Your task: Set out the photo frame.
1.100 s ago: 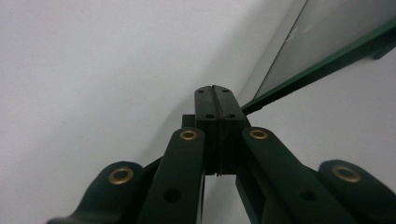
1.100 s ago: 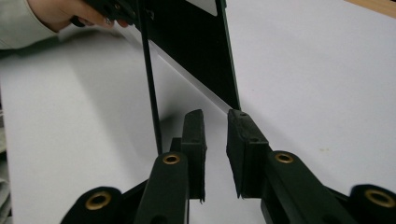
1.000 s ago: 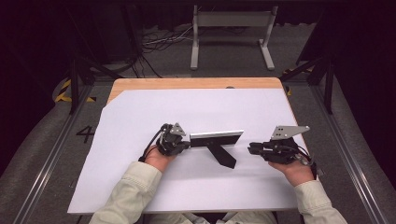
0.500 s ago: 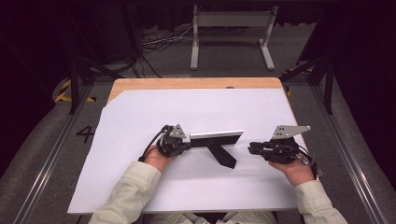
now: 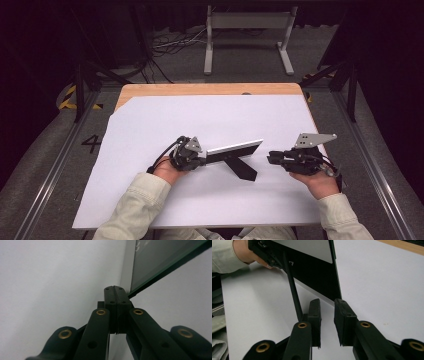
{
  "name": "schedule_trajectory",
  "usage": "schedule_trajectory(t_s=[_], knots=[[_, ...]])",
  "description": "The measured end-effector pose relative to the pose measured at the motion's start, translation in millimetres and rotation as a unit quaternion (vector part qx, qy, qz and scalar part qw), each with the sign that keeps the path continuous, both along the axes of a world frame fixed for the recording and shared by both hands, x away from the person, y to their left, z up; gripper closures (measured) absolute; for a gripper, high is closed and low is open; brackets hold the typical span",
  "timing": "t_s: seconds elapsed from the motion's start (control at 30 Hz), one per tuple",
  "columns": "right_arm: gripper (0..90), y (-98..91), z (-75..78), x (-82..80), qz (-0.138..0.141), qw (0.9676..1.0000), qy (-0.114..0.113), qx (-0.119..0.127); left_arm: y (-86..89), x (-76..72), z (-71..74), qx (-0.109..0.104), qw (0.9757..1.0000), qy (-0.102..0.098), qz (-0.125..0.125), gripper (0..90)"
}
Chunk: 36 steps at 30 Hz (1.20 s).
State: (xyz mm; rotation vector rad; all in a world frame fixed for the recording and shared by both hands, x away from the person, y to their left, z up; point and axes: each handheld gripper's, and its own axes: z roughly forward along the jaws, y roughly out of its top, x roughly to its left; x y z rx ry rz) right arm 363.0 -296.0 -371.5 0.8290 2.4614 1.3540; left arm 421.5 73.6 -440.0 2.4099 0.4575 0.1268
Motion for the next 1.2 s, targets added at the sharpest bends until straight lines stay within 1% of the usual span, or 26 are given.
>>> schedule_trajectory(t_s=[0.07, 0.17, 0.3, 0.33, 0.4, 0.47, 0.5, 0.63, 0.67, 0.7, 0.73, 0.77, 0.83, 0.9, 0.93, 0.97, 1.03, 1.13, 1.17, 1.2], knots=[[75.2, -0.6, 1.0, -0.4, -0.001, 1.0, -0.001, 0.001, -1.2, -1.2, 0.6, 0.002, 0.9999, 0.0, -0.01, 90.0], [75.1, -1.6, 2.3, -0.8, -0.002, 1.0, -0.003, 0.001, -3.2, -4.2, 2.1, 0.012, 0.9995, 0.005, -0.03, 90.0], [75.0, -2.5, 3.2, -1.1, -0.003, 1.0, -0.003, 0.003, -8.4, -9.3, 4.2, 0.024, 0.9976, 0.002, -0.064, 90.0], [75.0, -2.5, 3.2, -1.1, -0.003, 1.0, -0.003, 0.003, -8.4, -9.3, 4.2, 0.024, 0.9976, 0.002, -0.064, 90.0], [75.0, -2.5, 4.0, -1.4, -0.003, 1.0, -0.002, 0.006, -11.0, -11.4, 4.9, 0.027, 0.9967, 0.001, -0.076, 90.0], [75.0, -1.5, 5.4, -2.1, 0.0, 1.0, -0.004, 0.005, -13.5, -13.9, 5.6, 0.029, 0.9955, 0.005, -0.09, 90.0], [75.0, -1.1, 6.0, -2.4, 0.001, 1.0, -0.004, 0.006, -13.5, -13.9, 5.6, 0.029, 0.9955, 0.005, -0.09, 90.0], [75.0, -1.0, 7.5, -3.3, 0.002, 1.0, -0.006, 0.005, -15.9, -16.6, 6.0, 0.03, 0.9938, 0.016, -0.106, 90.0], [75.1, -1.1, 7.8, -3.5, 0.001, 1.0, -0.007, 0.006, -16.6, -17.1, 6.3, 0.032, 0.9931, 0.015, -0.112, 90.0], [75.1, -1.1, 7.8, -3.5, 0.001, 1.0, -0.007, 0.006, -16.6, -17.1, 6.3, 0.032, 0.9931, 0.015, -0.112, 90.0], [75.1, -1.5, 8.1, -3.6, 0.001, 1.0, -0.006, 0.006, -18.0, -18.5, 6.7, 0.034, 0.9922, 0.016, -0.119, 90.0], [75.1, -2.0, 8.3, -3.5, 0.0, 1.0, -0.007, 0.006, -18.9, -19.9, 6.8, 0.034, 0.9918, 0.019, -0.122, 90.0], [75.1, -2.4, 8.5, -3.7, 0.0, 1.0, -0.007, 0.005, -20.7, -21.4, 7.1, 0.035, 0.9905, 0.018, -0.132, 90.0], [75.1, -2.6, 8.6, -3.7, -0.001, 1.0, -0.007, 0.005, -22.4, -23.6, 7.5, 0.037, 0.9893, 0.021, -0.14, 90.0], [75.1, -2.7, 8.6, -3.7, -0.001, 1.0, -0.007, 0.005, -23.2, -24.2, 7.8, 0.039, 0.9884, 0.019, -0.146, 90.0], [75.1, -2.7, 8.6, -3.7, -0.001, 1.0, -0.006, 0.005, -24.0, -26.1, 7.7, 0.039, 0.9881, 0.021, -0.147, 90.0], [75.1, -2.8, 8.5, -3.6, -0.001, 1.0, -0.005, 0.006, -26.6, -29.3, 8.5, 0.044, 0.9862, 0.008, -0.159, 90.0], [75.1, -2.4, 8.8, -3.7, 0.0, 1.0, -0.006, 0.005, -29.4, -33.4, 9.2, 0.044, 0.9842, 0.009, -0.172, 90.0], [75.2, -2.1, 9.1, -3.9, 0.0, 1.0, -0.006, 0.004, -30.9, -34.7, 9.3, 0.044, 0.9829, 0.007, -0.179, 90.0], [75.2, -1.9, 9.5, -4.2, 0.0, 1.0, -0.006, 0.003, -31.4, -35.4, 9.4, 0.045, 0.9826, 0.008, -0.18, 90.0]])
